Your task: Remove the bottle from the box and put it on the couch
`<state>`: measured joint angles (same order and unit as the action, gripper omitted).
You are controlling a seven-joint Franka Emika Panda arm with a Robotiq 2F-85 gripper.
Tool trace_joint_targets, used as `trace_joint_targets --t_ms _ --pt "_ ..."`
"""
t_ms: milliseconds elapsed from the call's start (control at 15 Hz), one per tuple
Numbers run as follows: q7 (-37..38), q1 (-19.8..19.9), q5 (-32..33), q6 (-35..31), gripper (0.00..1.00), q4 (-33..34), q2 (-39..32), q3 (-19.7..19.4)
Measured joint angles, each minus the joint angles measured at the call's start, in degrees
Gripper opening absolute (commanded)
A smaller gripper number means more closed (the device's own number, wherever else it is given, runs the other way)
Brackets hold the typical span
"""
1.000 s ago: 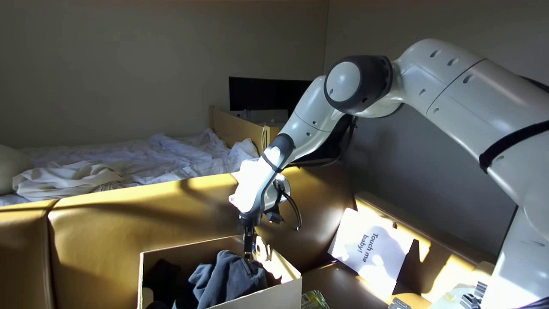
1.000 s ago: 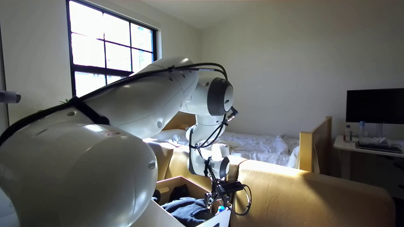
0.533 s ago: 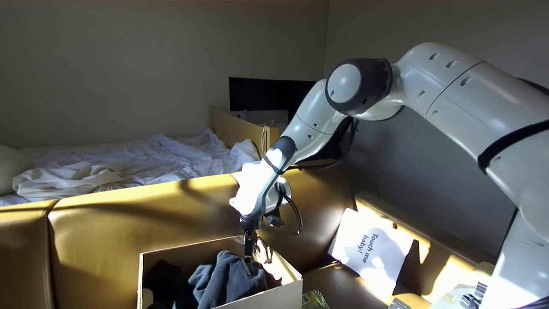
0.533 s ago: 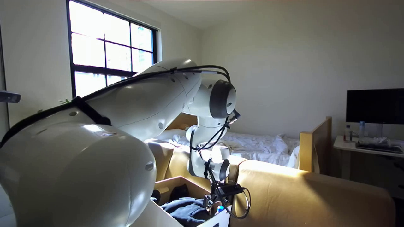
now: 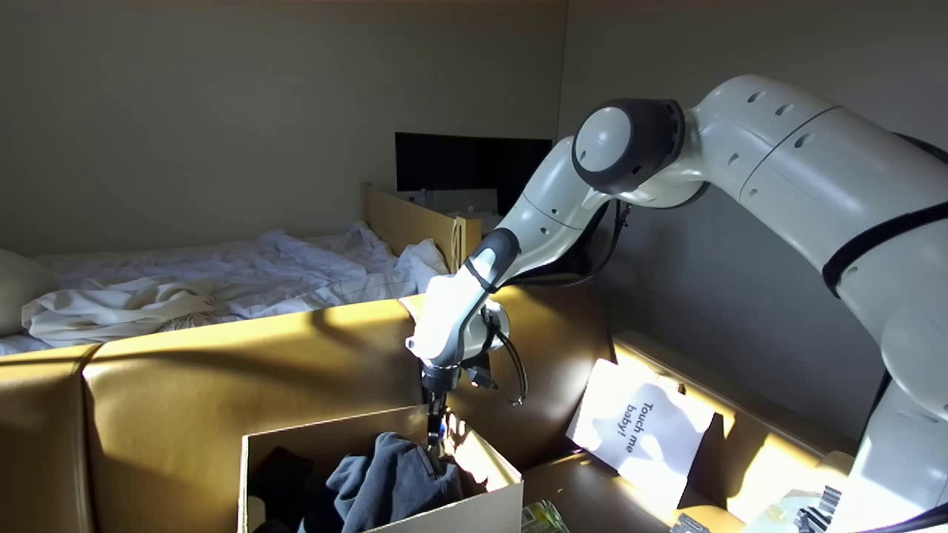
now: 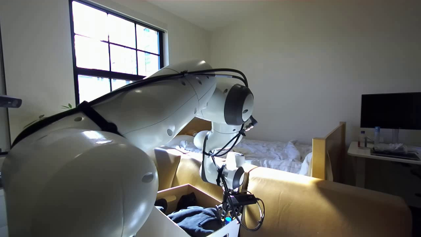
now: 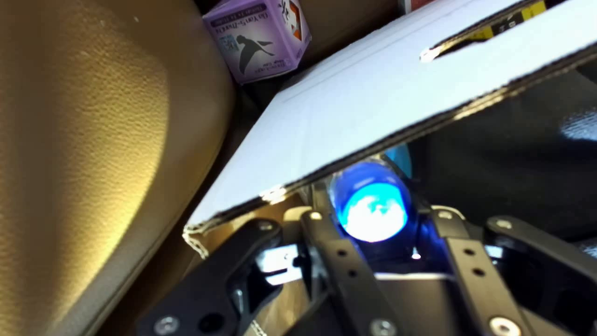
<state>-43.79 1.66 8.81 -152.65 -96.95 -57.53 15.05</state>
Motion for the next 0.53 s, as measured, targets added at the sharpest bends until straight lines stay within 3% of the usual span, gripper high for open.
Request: trace_joint_targets --t_ms 533 --pt "-0.4 6.4 -4.5 4.6 0.1 -0.1 1.9 5.2"
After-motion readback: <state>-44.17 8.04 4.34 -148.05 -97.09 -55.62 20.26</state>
